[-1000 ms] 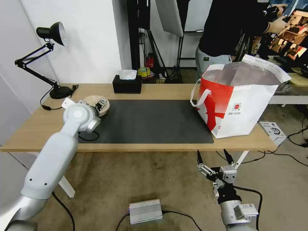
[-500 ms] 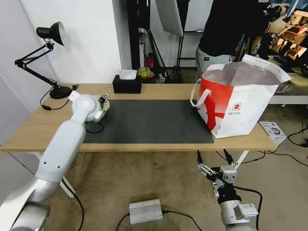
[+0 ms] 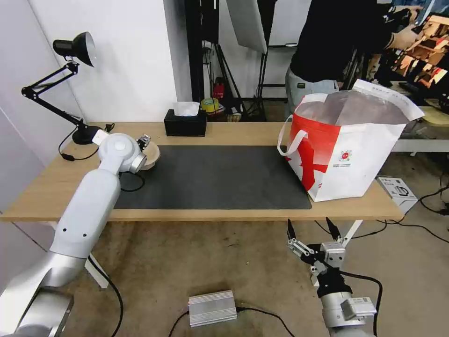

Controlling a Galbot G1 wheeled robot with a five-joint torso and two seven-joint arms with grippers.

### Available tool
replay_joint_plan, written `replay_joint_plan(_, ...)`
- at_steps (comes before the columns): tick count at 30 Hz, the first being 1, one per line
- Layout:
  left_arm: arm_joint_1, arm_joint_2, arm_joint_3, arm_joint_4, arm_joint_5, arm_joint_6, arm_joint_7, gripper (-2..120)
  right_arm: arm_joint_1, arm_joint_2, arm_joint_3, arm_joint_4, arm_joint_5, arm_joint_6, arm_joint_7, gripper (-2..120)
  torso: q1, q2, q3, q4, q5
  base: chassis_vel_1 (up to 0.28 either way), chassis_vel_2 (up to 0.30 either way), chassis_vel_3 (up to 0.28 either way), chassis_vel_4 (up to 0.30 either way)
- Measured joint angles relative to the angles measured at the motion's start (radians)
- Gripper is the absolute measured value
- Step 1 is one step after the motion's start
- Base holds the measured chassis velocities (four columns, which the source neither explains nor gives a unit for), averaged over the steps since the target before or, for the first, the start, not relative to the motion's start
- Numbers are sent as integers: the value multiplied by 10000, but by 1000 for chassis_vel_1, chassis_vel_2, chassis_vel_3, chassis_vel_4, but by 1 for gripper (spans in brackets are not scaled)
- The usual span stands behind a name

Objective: Pick up the trash from the table and place it into the takeout bag.

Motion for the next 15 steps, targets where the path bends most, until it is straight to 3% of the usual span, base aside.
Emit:
replay_joint_plan(9,229,158,-54,-737,-195,25,9,100,0,0,0,0,0,0,0,100,-1,0,0,-2,1,0,0,0,0)
replay_joint_plan(15,254,184,-186,-795,-196,-8,-18,100,0,0,0,0,0,0,0,100,-1,0,0,-2,0,0,0,0,0)
